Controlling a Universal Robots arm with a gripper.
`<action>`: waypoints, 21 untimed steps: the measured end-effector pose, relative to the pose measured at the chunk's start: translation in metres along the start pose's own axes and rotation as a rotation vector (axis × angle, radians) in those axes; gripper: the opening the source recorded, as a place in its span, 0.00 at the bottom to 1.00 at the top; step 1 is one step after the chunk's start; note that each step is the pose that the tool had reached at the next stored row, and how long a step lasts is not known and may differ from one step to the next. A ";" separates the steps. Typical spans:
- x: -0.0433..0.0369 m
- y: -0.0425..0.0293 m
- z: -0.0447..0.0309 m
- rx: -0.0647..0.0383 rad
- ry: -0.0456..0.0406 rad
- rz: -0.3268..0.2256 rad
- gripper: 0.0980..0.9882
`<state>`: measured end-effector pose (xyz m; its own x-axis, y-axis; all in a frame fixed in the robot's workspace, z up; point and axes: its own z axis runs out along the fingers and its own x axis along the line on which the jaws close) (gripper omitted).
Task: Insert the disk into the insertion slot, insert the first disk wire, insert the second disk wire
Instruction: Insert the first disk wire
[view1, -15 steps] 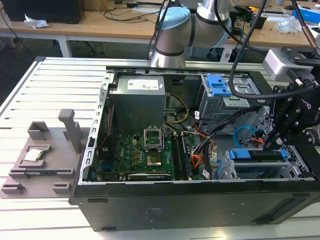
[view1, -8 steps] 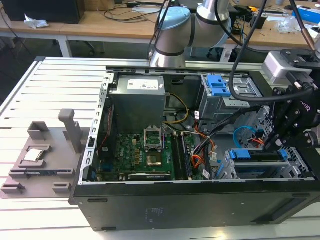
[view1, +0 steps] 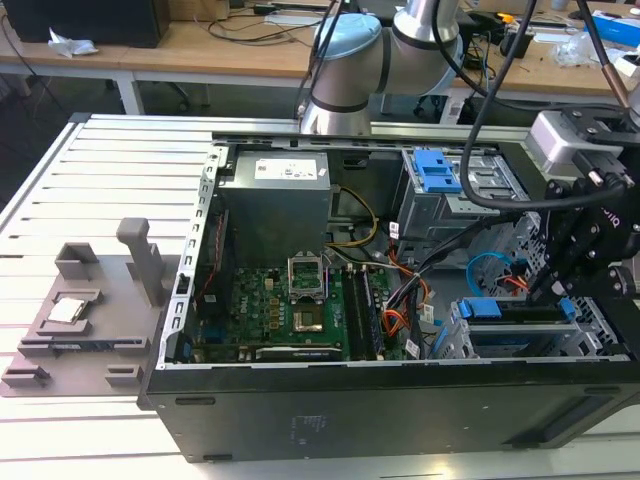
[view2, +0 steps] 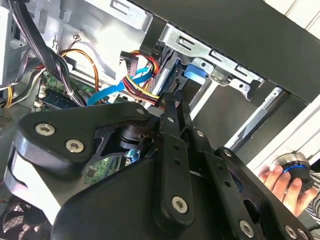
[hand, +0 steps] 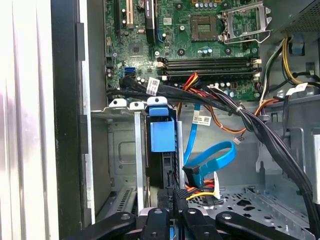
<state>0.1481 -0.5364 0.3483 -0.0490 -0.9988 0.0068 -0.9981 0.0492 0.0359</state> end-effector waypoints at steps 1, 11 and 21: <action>-0.0004 -0.0008 0.0004 0.000 0.0001 0.000 0.07; -0.0007 -0.0039 0.0056 0.000 0.0000 0.000 0.07; -0.0012 -0.0068 0.0080 0.000 -0.0028 -0.013 0.07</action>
<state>0.1546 -0.5356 0.3400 -0.0363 -0.9993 0.0035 -0.9987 0.0364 0.0361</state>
